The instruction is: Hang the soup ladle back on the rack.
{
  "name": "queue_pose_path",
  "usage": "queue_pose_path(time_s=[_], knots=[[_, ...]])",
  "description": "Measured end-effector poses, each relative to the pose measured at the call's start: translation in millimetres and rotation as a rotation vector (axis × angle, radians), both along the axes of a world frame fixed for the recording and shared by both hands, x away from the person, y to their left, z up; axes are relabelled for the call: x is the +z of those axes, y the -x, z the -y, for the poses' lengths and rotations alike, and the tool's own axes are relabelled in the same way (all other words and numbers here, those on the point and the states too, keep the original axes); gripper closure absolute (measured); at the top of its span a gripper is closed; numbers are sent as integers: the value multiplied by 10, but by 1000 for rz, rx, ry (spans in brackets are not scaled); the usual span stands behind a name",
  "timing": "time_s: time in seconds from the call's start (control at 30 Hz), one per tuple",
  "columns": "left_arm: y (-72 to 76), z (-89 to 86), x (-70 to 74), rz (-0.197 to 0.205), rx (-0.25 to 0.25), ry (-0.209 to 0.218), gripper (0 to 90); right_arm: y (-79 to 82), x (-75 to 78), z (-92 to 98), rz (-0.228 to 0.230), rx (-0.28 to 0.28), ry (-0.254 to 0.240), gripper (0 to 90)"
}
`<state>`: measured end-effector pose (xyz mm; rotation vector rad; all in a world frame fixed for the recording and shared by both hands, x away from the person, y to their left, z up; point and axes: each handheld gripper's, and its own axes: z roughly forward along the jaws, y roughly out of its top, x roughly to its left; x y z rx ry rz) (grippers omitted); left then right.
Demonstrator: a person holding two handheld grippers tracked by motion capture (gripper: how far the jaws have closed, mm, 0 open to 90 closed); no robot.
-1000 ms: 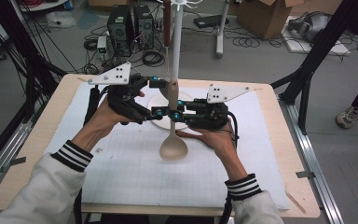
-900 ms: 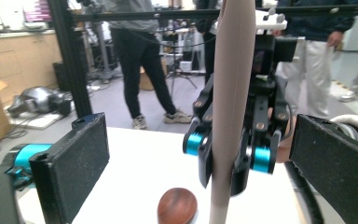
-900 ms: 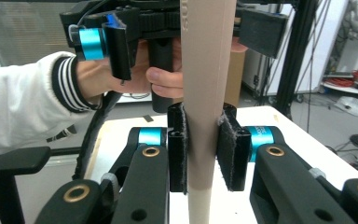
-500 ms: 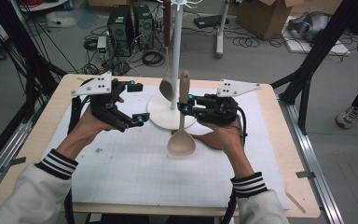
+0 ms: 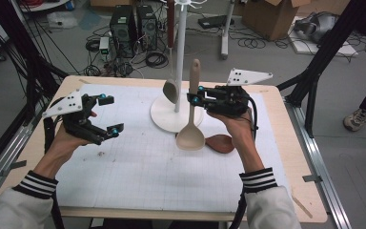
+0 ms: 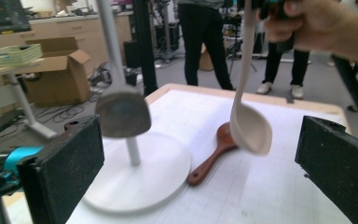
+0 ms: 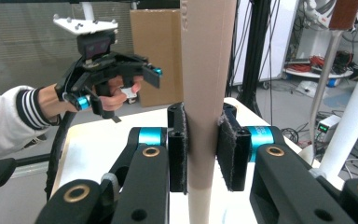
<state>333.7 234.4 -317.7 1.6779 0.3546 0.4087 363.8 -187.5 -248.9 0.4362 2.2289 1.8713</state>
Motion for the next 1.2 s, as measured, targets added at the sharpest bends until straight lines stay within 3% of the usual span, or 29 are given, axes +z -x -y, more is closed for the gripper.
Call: queue_pose_path(time_s=[0.3,0.47,1.0,1.2], knots=[[148,-326,-274,1,82,-17,17,-146,143,-44,4,-23,15,765],[174,-438,-393,-19,109,1,17,-223,212,-87,1,-29,25,766],[221,-553,-750,-55,142,5,17,-473,501,-234,-16,-36,58,766],[234,-576,-821,-66,144,3,17,-552,574,-272,-27,-35,73,766]])
